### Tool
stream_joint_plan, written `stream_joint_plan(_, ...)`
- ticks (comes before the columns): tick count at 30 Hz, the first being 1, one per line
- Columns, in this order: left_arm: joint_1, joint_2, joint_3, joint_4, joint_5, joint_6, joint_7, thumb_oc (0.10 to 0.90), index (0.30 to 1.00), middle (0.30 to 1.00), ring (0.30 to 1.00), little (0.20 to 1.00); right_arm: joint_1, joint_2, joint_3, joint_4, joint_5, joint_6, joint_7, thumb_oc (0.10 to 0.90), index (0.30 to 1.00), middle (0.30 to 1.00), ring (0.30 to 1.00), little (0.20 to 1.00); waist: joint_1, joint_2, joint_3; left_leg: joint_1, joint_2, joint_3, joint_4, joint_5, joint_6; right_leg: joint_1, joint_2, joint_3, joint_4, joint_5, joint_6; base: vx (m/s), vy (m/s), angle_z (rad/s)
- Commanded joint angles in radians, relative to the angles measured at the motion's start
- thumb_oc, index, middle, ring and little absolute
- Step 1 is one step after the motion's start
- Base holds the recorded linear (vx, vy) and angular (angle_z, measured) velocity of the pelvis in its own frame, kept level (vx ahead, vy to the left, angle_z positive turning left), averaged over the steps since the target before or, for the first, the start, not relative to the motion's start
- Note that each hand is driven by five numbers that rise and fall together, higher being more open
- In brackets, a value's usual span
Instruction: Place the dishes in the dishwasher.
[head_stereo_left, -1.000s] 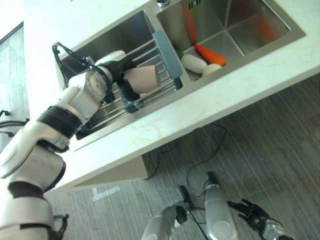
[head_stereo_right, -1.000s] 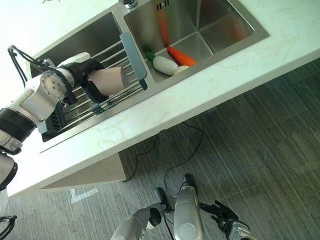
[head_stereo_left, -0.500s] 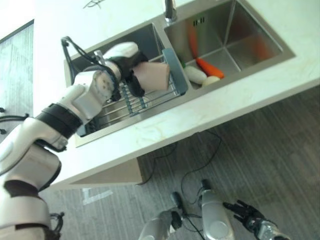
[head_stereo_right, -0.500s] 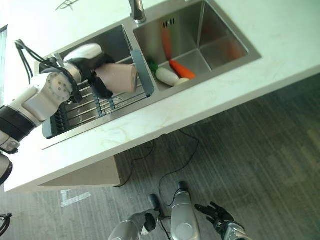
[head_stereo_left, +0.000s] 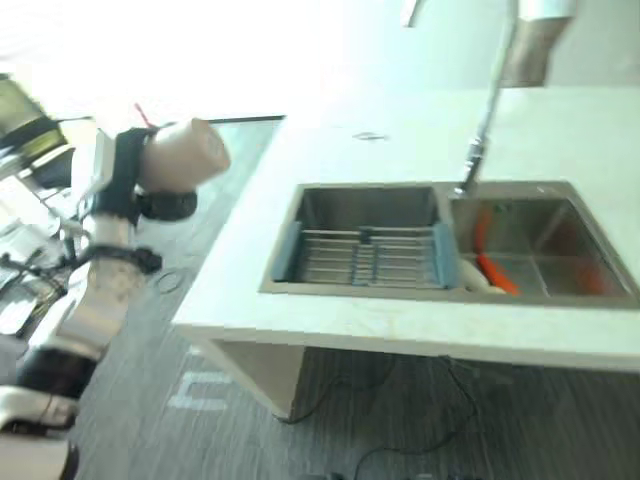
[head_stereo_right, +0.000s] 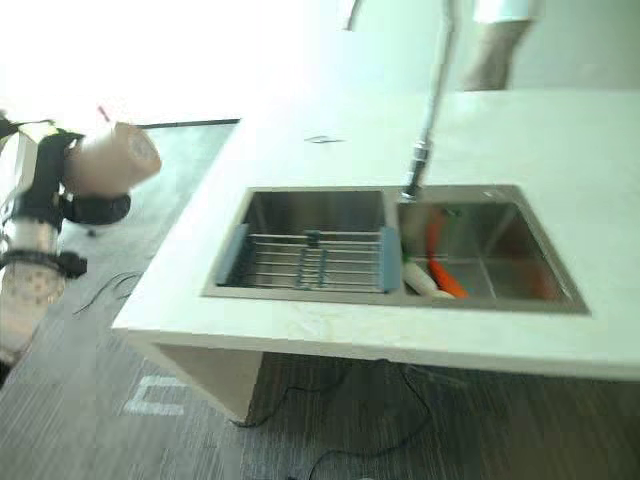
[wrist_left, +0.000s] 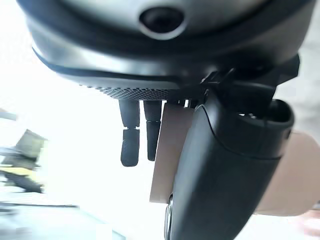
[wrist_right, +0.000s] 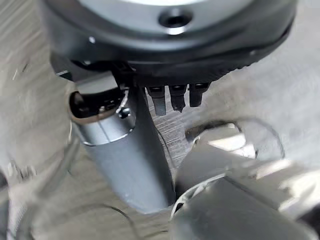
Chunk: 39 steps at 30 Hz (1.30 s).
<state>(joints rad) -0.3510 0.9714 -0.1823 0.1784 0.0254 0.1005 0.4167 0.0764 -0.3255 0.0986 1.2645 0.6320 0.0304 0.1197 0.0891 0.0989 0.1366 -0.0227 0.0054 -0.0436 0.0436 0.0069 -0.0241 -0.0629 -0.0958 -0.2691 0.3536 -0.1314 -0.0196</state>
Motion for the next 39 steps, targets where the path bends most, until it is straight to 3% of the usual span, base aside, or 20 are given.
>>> stream_joint_plan(1,-0.177,0.003,0.109,-0.071,0.091,-0.079,0.087,0.4,0.3,0.3,0.3,0.3,-0.036,0.0,-0.037,0.032,0.027,-0.005,-0.025,0.8,0.9,0.9,0.9,0.9,-0.068,0.036,0.027,-0.168,0.177,0.199,0.256,-0.083,-0.096,0.018,-0.061,-0.061,-0.054,-0.071,0.105,-0.4,0.038,2.67)
stream_joint_plan(5,-0.063,-0.045,0.192,-0.125,0.096,-0.102,0.087,0.4,0.3,0.3,0.3,0.3,-0.046,-0.003,-0.044,0.018,0.031,0.027,-0.069,0.8,0.9,0.9,0.9,0.9,-0.046,0.013,0.051,-0.155,0.193,0.232,0.256,-0.051,-0.08,0.01,-0.104,-0.129,-0.054,-0.042,0.092,-0.2,0.199,2.69)
stream_joint_plan(11,0.075,-0.075,0.321,-0.179,0.036,-0.142,0.062,0.4,0.3,0.3,0.3,0.3,-0.015,0.003,-0.077,0.033,0.028,0.003,-0.083,0.8,0.9,0.9,0.9,0.9,-0.024,-0.011,0.021,-0.079,0.221,0.314,0.256,-0.103,-0.082,0.053,-0.197,-0.206,-0.054,-0.016,0.15,0.0,0.428,0.96)
stream_joint_plan(14,0.094,-0.086,0.321,-0.228,0.058,-0.138,0.022,0.4,0.3,0.3,0.3,0.3,-0.008,0.025,-0.093,0.002,-0.081,0.003,-0.137,0.8,0.9,0.9,0.9,0.9,0.009,-0.03,0.035,-0.076,0.141,0.27,0.256,-0.14,-0.041,0.068,-0.251,-0.192,-0.054,0.037,0.19,0.12,0.45,1.14)
stream_joint_plan(16,0.121,-0.094,0.347,-0.278,0.079,-0.142,-0.016,0.4,0.3,0.3,0.3,0.3,0.005,0.044,-0.085,-0.037,-0.091,0.004,-0.153,0.8,0.9,0.9,0.9,0.9,0.029,-0.034,0.053,-0.073,0.103,0.264,0.256,-0.144,-0.004,0.106,-0.266,-0.188,-0.054,0.073,0.183,0.25,0.513,0.69)
stream_joint_plan(17,0.119,-0.091,0.346,-0.291,0.076,-0.167,-0.061,0.4,0.3,0.3,0.3,0.3,0.022,0.057,-0.087,-0.076,-0.051,0.0,-0.161,0.8,0.9,0.9,0.9,0.9,0.015,-0.029,0.059,-0.075,0.073,0.225,0.256,-0.153,0.029,0.126,-0.232,-0.12,-0.054,0.107,0.168,0.42,0.595,0.25)
stream_joint_plan(18,0.063,-0.074,0.295,-0.255,0.055,-0.214,-0.118,0.4,0.3,0.3,0.3,0.3,0.045,0.07,-0.075,-0.124,0.024,-0.018,-0.178,0.8,0.9,0.9,0.9,0.9,-0.045,-0.021,0.063,-0.083,0.042,0.178,0.256,-0.148,0.074,0.069,-0.118,0.0,-0.002,0.115,0.133,0.4,0.421,1.72)
stream_joint_plan(20,-0.021,-0.042,0.218,-0.198,0.033,-0.255,-0.149,0.4,0.3,0.3,0.3,0.3,0.056,0.068,-0.067,-0.187,0.013,-0.065,-0.167,0.8,0.9,0.9,0.9,0.9,-0.108,-0.029,0.064,-0.065,-0.002,0.142,0.256,-0.179,0.106,-0.047,-0.014,0.037,0.052,0.133,0.131,0.42,0.298,3.88)
stream_joint_plan(21,-0.044,-0.026,0.196,-0.194,0.016,-0.256,-0.156,0.4,0.3,0.3,0.3,0.3,0.046,0.052,-0.058,-0.214,0.002,-0.079,-0.157,0.8,0.9,0.9,0.9,0.9,-0.123,-0.04,0.072,-0.042,-0.011,0.158,0.256,-0.207,0.108,-0.087,-0.039,0.005,0.006,0.17,0.143,0.73,0.02,3.55)
stream_joint_plan(22,-0.076,-0.017,0.14,-0.193,-0.006,-0.25,-0.162,0.4,0.3,0.3,0.3,0.3,0.019,0.033,-0.067,-0.191,0.025,-0.08,-0.131,0.8,0.9,0.9,0.9,0.9,-0.165,-0.075,0.085,0.001,-0.052,0.148,0.256,-0.27,0.116,-0.199,-0.058,0.088,-0.054,0.228,0.184,0.78,-0.203,2.02)
stream_joint_plan(24,-0.08,-0.023,0.117,-0.19,0.016,-0.267,-0.173,0.4,0.3,0.3,0.3,0.3,0.002,0.031,-0.083,-0.151,0.012,-0.078,-0.114,0.8,0.9,0.9,0.9,0.9,-0.174,-0.094,0.086,0.037,-0.067,0.153,0.256,-0.307,0.119,-0.272,-0.077,0.107,-0.054,0.252,0.203,0.65,-0.256,0.74)
stream_joint_plan(25,-0.066,-0.028,0.119,-0.193,0.032,-0.274,-0.173,0.4,0.3,0.3,0.3,0.3,0.002,0.029,-0.09,-0.133,-0.003,-0.081,-0.106,0.8,0.9,0.9,0.9,0.9,-0.175,-0.095,0.088,0.064,-0.064,0.165,0.256,-0.324,0.121,-0.287,-0.085,0.088,-0.054,0.273,0.204,0.62,-0.239,0.43)
stream_joint_plan(28,-0.034,-0.074,0.117,-0.215,0.073,-0.23,-0.149,0.4,0.3,0.3,0.3,0.3,0.01,0.012,-0.095,-0.082,-0.043,-0.087,-0.089,0.8,0.9,0.9,0.9,0.9,-0.197,-0.077,0.062,0.16,-0.036,0.158,0.256,-0.34,0.105,-0.232,-0.038,0.093,-0.054,0.184,0.147,0.55,-0.243,-0.4)
stream_joint_plan(29,-0.027,-0.077,0.117,-0.217,0.077,-0.225,-0.145,0.4,0.3,0.3,0.3,0.3,0.011,0.011,-0.096,-0.077,-0.053,-0.09,-0.087,0.8,0.9,0.9,0.9,0.9,-0.2,-0.074,0.058,0.186,-0.025,0.163,0.256,-0.325,0.095,-0.219,-0.032,0.089,-0.054,0.173,0.134,0.57,-0.252,-1.29)
stream_joint_plan(31,-0.01,-0.072,0.122,-0.225,0.089,-0.208,-0.142,0.4,0.3,0.3,0.3,0.3,0.012,-0.009,-0.092,-0.059,-0.071,-0.106,-0.074,0.8,0.9,0.9,0.9,0.9,-0.212,-0.064,0.053,0.221,0.04,0.18,0.396,-0.159,0.032,-0.172,0.001,0.108,-0.054,0.122,0.084,0.45,-0.273,-1.02)
stream_joint_plan(32,-0.004,-0.069,0.126,-0.233,0.089,-0.202,-0.145,0.4,0.3,0.3,0.3,0.3,0.011,-0.019,-0.093,-0.052,-0.066,-0.115,-0.067,0.8,0.9,0.9,0.9,0.9,-0.213,-0.064,0.053,0.181,0.055,0.169,0.495,-0.107,0.014,-0.156,0.016,0.122,-0.054,0.106,0.065,0.41,-0.332,-0.51)
stream_joint_plan(33,0.006,-0.057,0.141,-0.233,0.077,-0.201,-0.154,0.4,0.3,0.3,0.3,0.3,0.01,-0.044,-0.099,-0.045,-0.063,-0.123,-0.049,0.8,0.9,0.9,0.9,0.9,-0.206,-0.071,0.059,0.073,0.059,0.146,0.715,-0.044,-0.003,-0.119,0.029,0.145,-0.054,0.083,0.03,0.42,-0.332,-0.46)
stream_joint_plan(35,-0.001,-0.038,0.15,-0.219,0.051,-0.204,-0.173,0.4,0.3,0.3,0.3,0.3,0.005,-0.075,-0.111,-0.03,-0.041,-0.142,-0.023,0.8,0.9,0.9,0.9,0.9,-0.194,-0.08,0.077,-0.099,0.074,0.129,0.865,-0.012,-0.002,-0.061,0.044,0.177,-0.054,0.058,0.001,0.38,-0.228,-0.6)
stream_joint_plan(37,0.002,-0.027,0.152,-0.206,0.045,-0.214,-0.178,0.4,0.3,0.3,0.3,0.3,-0.009,-0.091,-0.129,-0.024,-0.034,-0.144,-0.002,0.8,0.9,0.9,0.9,0.9,-0.174,-0.077,0.096,-0.182,0.025,0.12,0.787,-0.027,0.025,-0.024,0.062,0.217,-0.054,0.045,0.003,0.45,0.004,-1.14)
stream_joint_plan(39,0.055,-0.01,0.178,-0.207,0.046,-0.234,-0.166,0.4,0.3,0.3,0.3,0.3,-0.037,-0.087,-0.122,-0.028,-0.061,-0.142,-0.001,0.8,0.9,0.9,0.9,0.9,-0.127,-0.062,0.12,-0.248,-0.051,0.115,0.485,0.041,0.018,0.027,0.111,0.278,-0.054,0.011,0.014,0.59,0.128,-1.37)
